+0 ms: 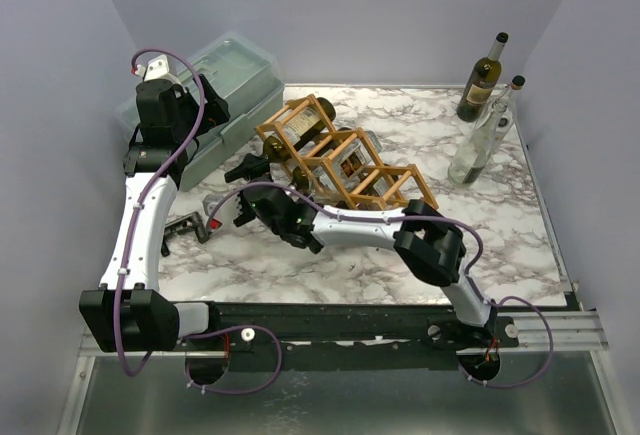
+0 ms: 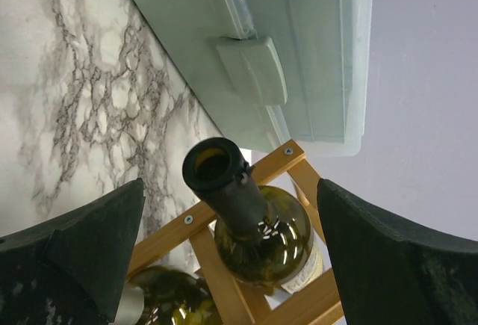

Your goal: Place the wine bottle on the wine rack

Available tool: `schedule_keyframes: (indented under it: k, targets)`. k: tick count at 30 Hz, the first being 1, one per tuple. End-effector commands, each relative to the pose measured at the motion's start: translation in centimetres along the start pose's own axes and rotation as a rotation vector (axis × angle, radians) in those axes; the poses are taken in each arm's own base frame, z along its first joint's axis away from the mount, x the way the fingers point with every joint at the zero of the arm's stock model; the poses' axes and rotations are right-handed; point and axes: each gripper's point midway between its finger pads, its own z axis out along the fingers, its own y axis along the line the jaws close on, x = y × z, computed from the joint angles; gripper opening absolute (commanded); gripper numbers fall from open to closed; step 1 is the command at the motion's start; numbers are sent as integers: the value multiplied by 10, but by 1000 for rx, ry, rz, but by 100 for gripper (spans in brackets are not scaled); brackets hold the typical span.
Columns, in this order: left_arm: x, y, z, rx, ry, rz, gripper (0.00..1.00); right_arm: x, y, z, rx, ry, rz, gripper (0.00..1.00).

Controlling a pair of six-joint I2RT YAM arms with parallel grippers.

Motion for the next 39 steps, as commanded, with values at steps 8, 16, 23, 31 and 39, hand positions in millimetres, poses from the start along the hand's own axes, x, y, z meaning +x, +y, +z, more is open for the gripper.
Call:
schedule_keyframes:
  k: [8,16,23,31,39]
  targets:
    - [-14,4,-5,-15,-47,6,98,-39,-15,-66,-142,-157,300,100]
    - [-18,24,-1,-65,-55,-7,98,-73,-45,-126,-205,-393,642,97]
    - [-10,19,5,-44,-29,-18,99,-36,-59,-155,-118,-351,674,99]
    - [-3,8,7,-20,-11,-6,98,14,-21,-158,-309,-346,525,88]
    - [-2,9,9,-22,-6,-3,98,25,3,-152,-277,-401,360,89]
